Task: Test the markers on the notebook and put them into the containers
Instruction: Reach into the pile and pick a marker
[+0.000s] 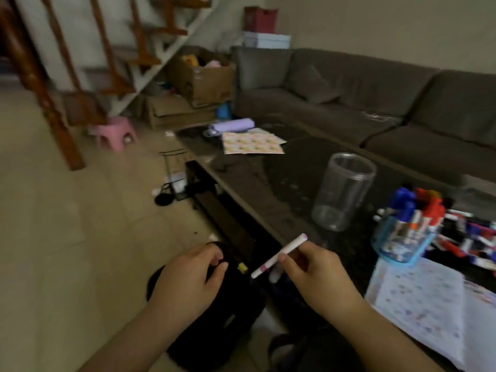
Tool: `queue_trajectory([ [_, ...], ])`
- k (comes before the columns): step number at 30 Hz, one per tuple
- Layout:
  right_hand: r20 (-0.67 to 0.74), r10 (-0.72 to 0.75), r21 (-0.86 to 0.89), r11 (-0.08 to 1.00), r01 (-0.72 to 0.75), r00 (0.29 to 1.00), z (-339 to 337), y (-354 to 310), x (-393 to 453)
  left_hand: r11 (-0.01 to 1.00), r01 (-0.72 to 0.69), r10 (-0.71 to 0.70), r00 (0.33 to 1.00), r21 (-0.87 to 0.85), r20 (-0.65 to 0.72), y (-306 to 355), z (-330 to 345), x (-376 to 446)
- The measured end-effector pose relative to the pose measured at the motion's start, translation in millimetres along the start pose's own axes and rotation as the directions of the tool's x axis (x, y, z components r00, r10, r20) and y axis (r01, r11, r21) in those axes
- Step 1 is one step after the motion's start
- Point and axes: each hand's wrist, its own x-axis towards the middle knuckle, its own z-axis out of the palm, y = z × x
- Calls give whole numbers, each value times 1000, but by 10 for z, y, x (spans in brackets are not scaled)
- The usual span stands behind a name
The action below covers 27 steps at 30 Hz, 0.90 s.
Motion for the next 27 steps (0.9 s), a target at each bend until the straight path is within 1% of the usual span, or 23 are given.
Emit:
queue_trajectory([
  [2, 89, -15, -8, 1000, 16, 996, 283, -98, 103, 999, 54, -54, 999, 9, -6, -203, -76, -129],
  [4, 183, 0, -44, 999, 8, 983, 520, -161, 208, 996, 90, -90, 996, 3, -3, -332, -87, -212],
  [5, 254, 34, -60, 998, -20, 967, 628, -166, 266, 995, 100, -100, 995, 7, -1, -376, -73, -235],
  [6, 343, 86, -96, 994, -56, 935, 716, -164, 317, 994, 105, -105, 994, 10, 2, -400, -56, -249],
  [8, 487, 179, -211, 974, -84, 855, 844, -123, 359, 994, 113, -113, 993, 10, 21, -406, -11, -252],
  [9, 512, 194, -231, 969, -83, 837, 874, -83, 358, 994, 110, -111, 993, 14, 36, -395, 8, -243],
  [10, 509, 195, -228, 970, -87, 838, 873, -45, 340, 995, 103, -104, 993, 16, 47, -378, 26, -226],
  [13, 432, 149, -169, 982, -82, 889, 696, 42, 247, 997, 74, -76, 994, 18, 76, -284, 81, -157],
  [16, 316, 115, -97, 991, -88, 942, 316, 176, 131, 1000, 18, -16, 993, -23, 117, -84, 173, -9],
  [18, 231, 128, -60, 991, -117, 964, 6, 309, 29, 998, -41, 48, 987, -50, 156, 129, 269, 125],
  [20, 104, 153, -80, 986, -145, 983, -316, 500, -105, 994, -97, 107, 974, -58, 201, 414, 400, 265],
  [22, -16, 190, -114, 975, -191, 982, -654, 710, -257, 979, -188, 201, 958, -83, 206, 747, 555, 404],
  [23, -54, 227, -120, 965, -232, 972, -823, 822, -343, 965, -239, 256, 945, -105, 204, 924, 639, 462],
  [25, -99, 322, -116, 936, -332, 942, -1147, 1053, -514, 936, -322, 347, 911, -141, 224, 1289, 810, 545],
  [27, -177, 399, -120, 899, -422, 900, -1444, 1302, -691, 908, -383, 417, 873, -172, 252, 1643, 980, 616],
])
